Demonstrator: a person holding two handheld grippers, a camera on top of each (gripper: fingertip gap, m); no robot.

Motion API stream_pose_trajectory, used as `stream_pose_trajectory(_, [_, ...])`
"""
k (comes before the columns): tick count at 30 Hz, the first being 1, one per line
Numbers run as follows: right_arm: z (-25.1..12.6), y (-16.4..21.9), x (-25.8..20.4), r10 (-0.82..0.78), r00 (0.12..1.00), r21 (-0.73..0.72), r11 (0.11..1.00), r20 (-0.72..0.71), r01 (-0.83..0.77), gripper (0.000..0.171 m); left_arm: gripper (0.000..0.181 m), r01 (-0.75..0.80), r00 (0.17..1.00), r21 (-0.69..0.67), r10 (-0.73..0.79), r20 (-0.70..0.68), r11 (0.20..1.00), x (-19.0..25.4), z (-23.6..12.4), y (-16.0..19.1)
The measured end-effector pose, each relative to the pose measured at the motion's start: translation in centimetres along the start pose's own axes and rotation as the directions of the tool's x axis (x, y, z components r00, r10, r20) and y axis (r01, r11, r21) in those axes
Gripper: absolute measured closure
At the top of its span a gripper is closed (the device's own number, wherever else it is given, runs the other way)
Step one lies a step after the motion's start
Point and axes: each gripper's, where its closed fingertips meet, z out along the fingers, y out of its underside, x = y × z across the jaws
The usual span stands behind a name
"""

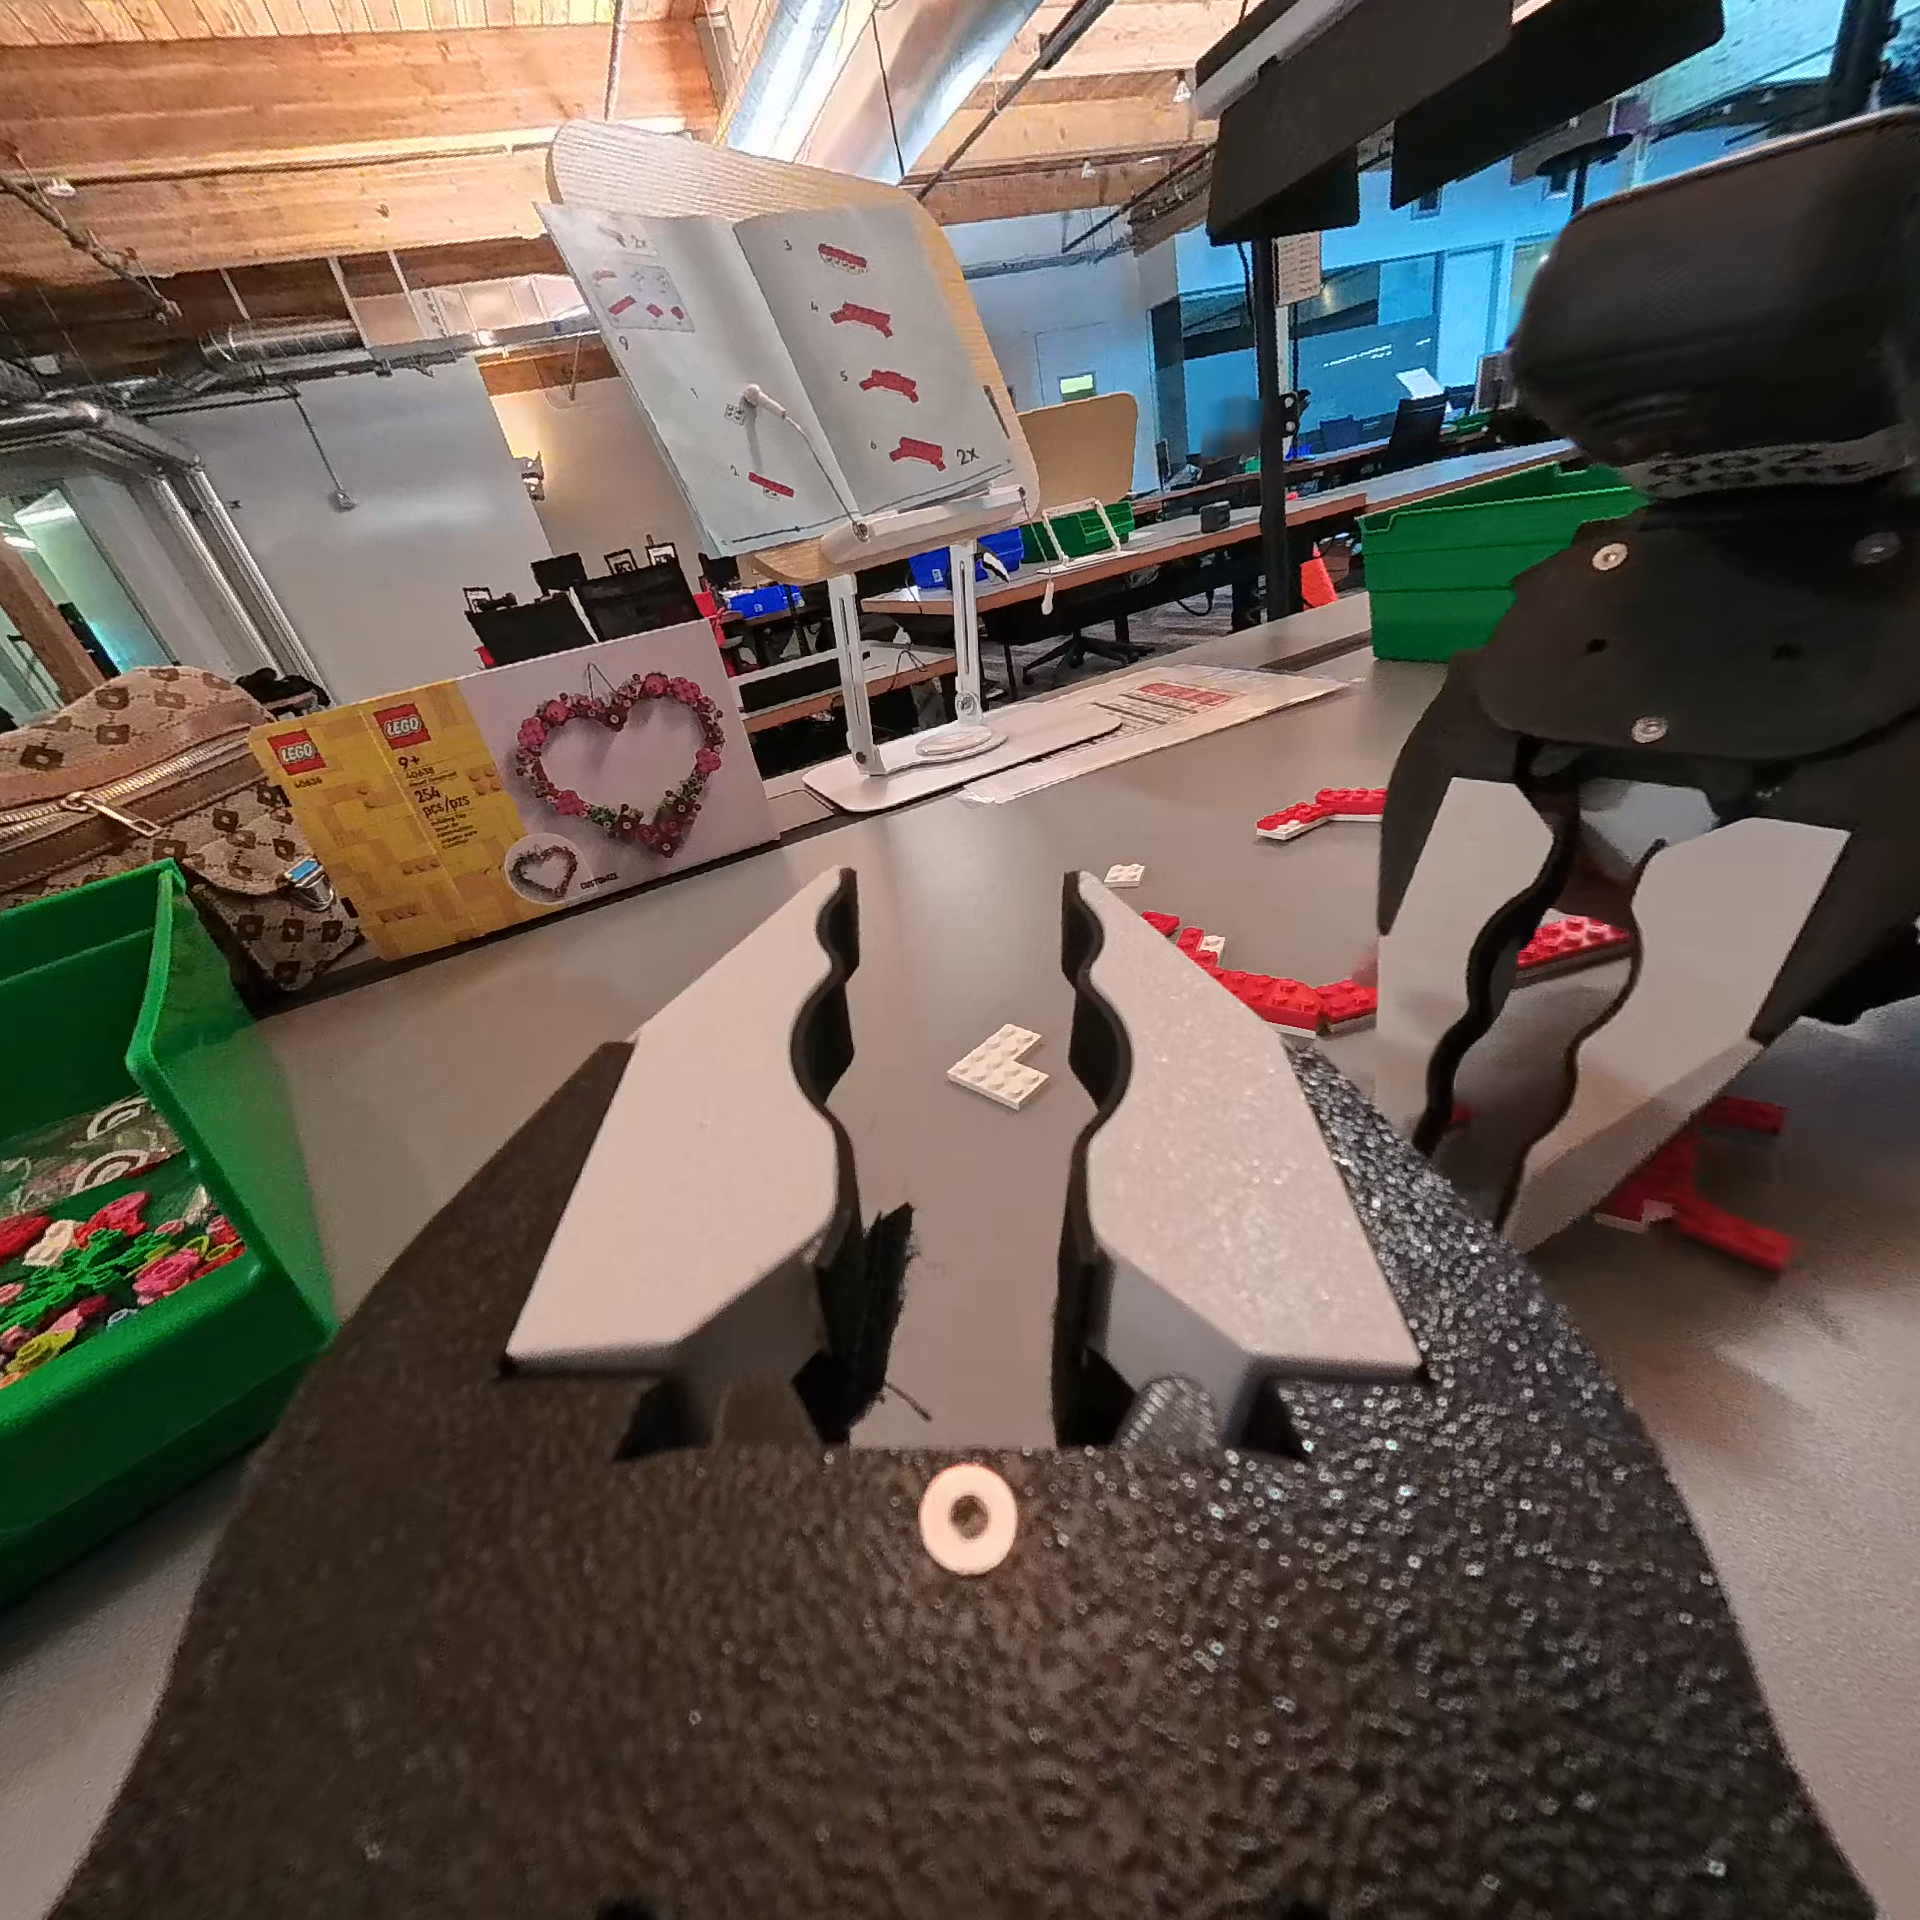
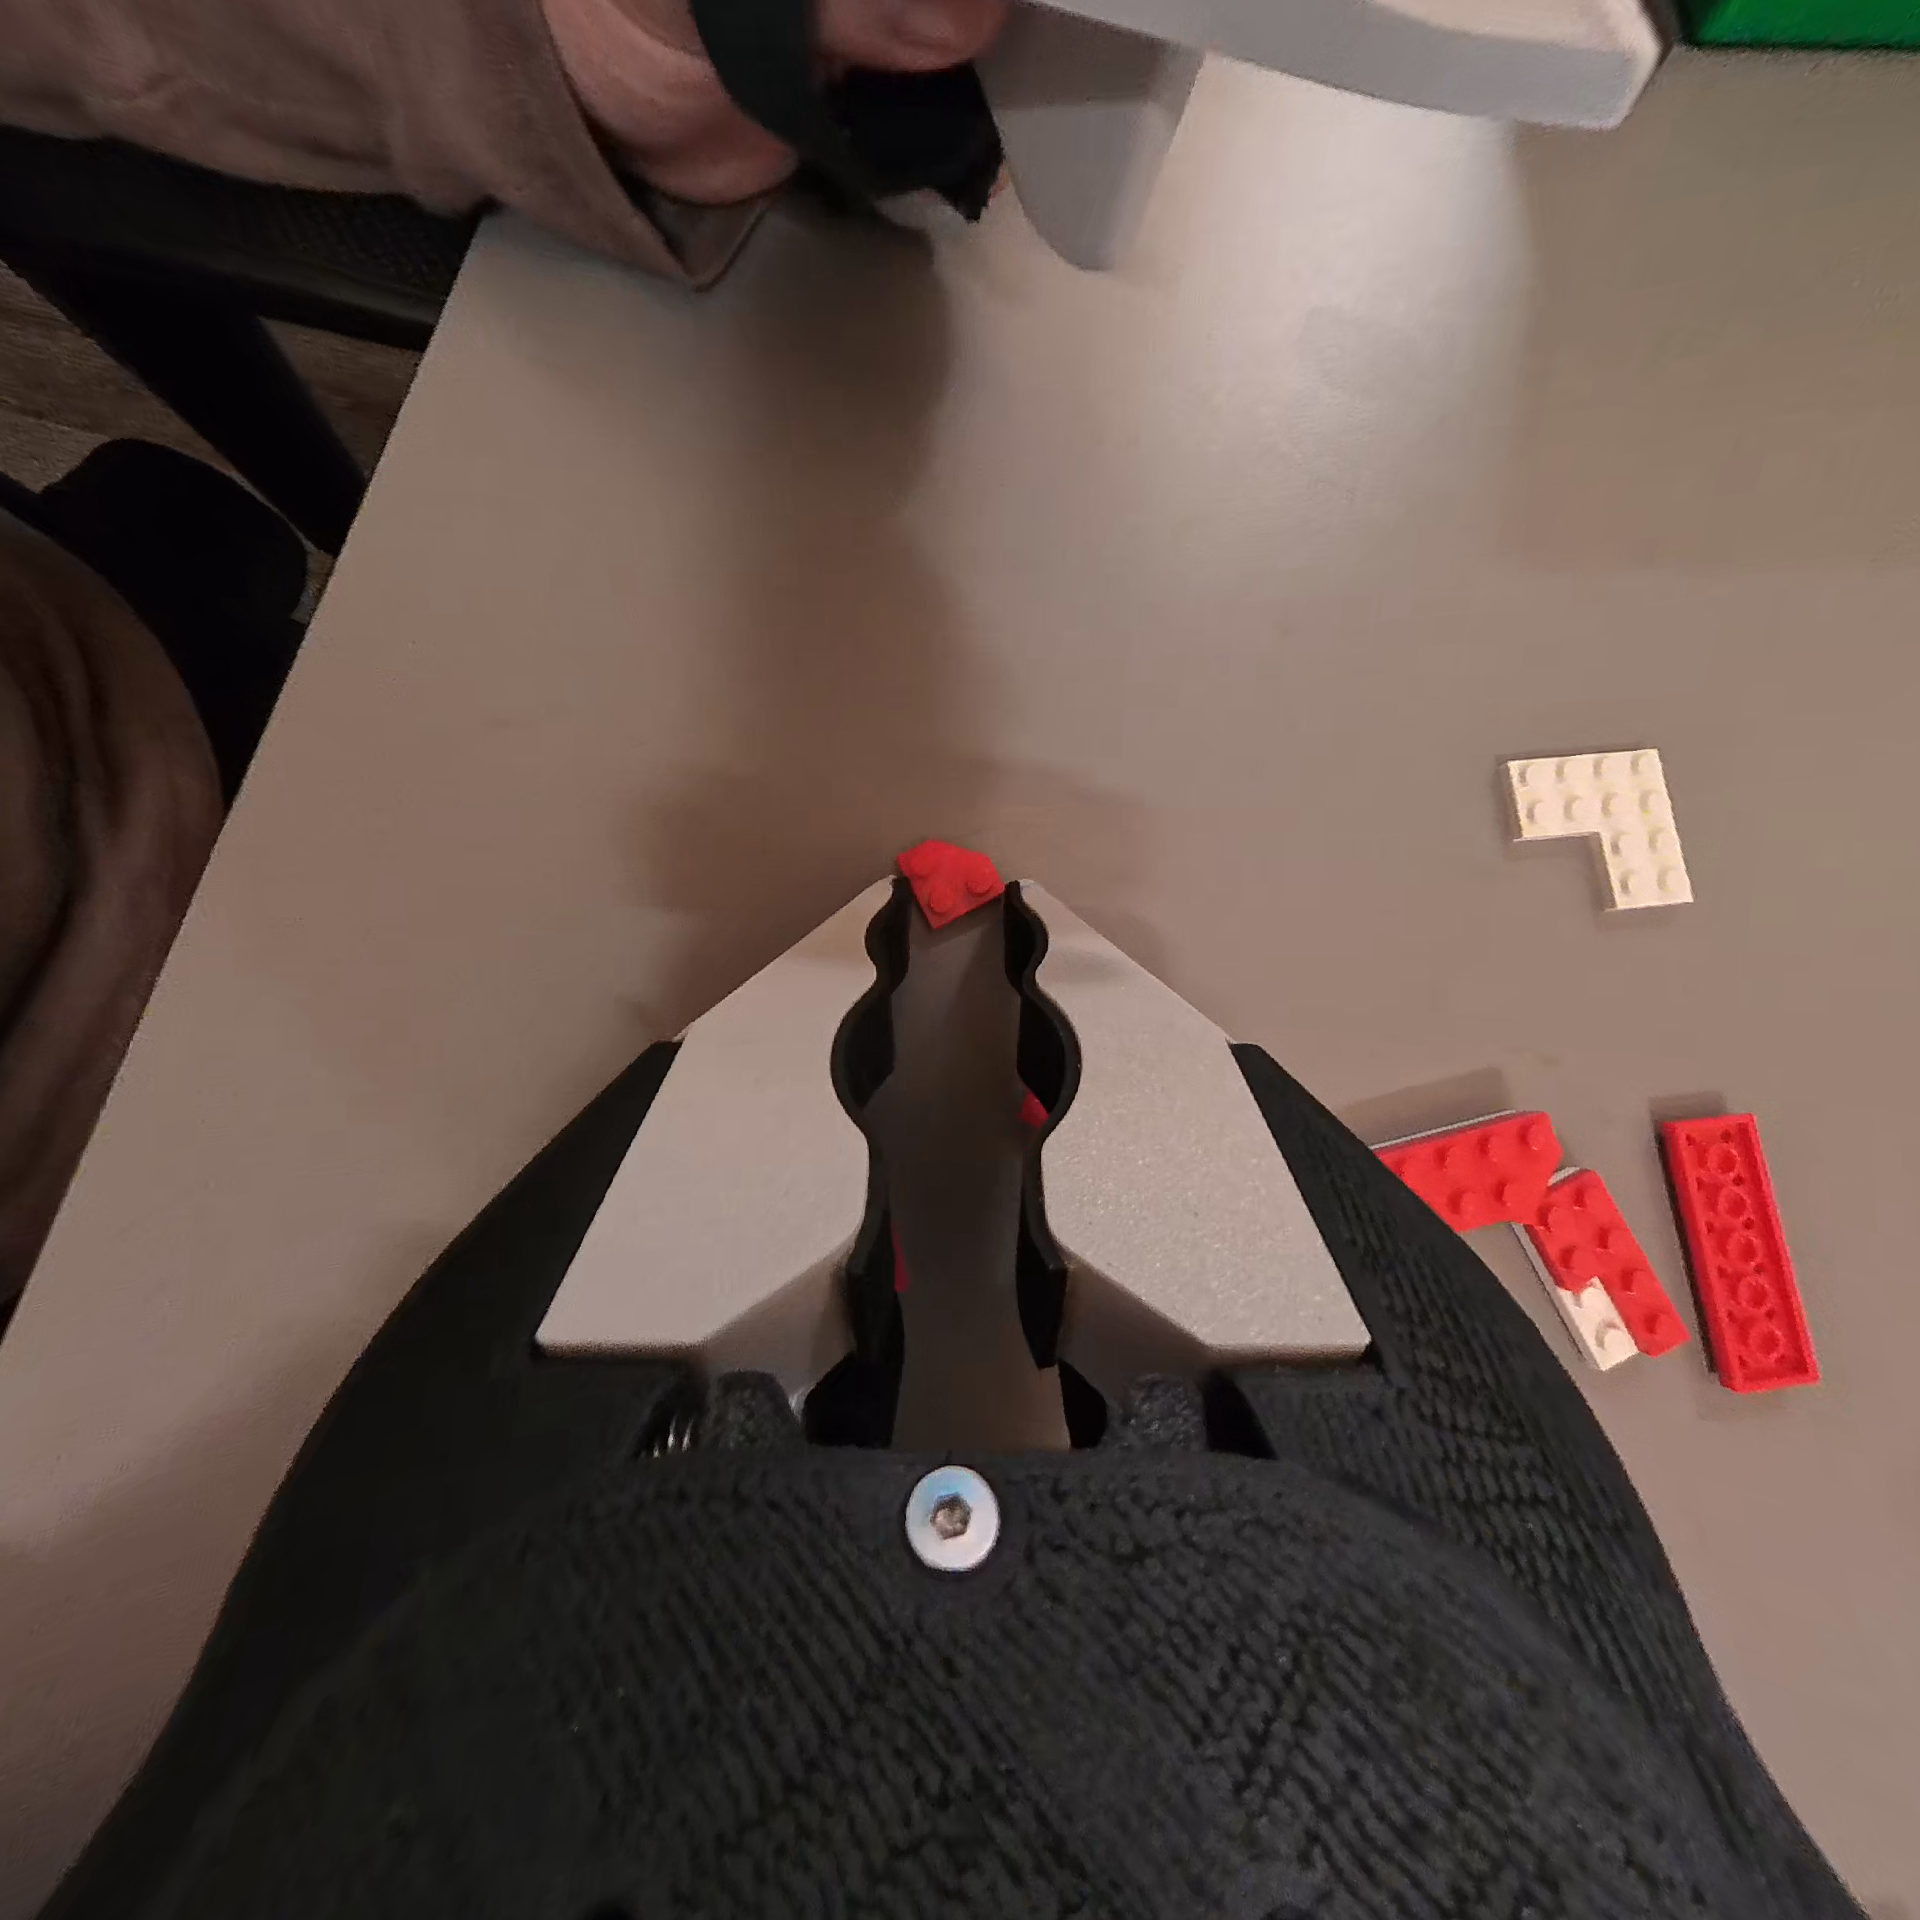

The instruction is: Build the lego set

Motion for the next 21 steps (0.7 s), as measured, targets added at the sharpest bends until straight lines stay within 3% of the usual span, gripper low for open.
stream_pose_trajectory(1, [0.0, 0.0, -0.1, -0.002, 1.000, 0.001, 1.000, 0.001, 0.002, 0.154, 0.144, 0.000, 1.000, -0.001, 0.000, -0.002, 1.000, 0.0, 0.0, 0.0])
stream_pose_trajectory(8, [-0.2, -0.5, -0.1, 0.004, 1.000, 0.032, 0.999, -0.010, -0.004, 0.142, 0.144, -0.001, 1.000, -0.005, 0.001, -0.006, 1.000, 0.1, 0.1, 0.1])
stream_pose_trajectory(21, [0.5, -1.1, 0.3, 0.032, 0.998, 0.025, 0.999, -0.061, -0.030, 0.141, 0.144, -0.006, 1.000, -0.011, 0.006, -0.014, 1.000, 0.2, 0.1, 0.2])
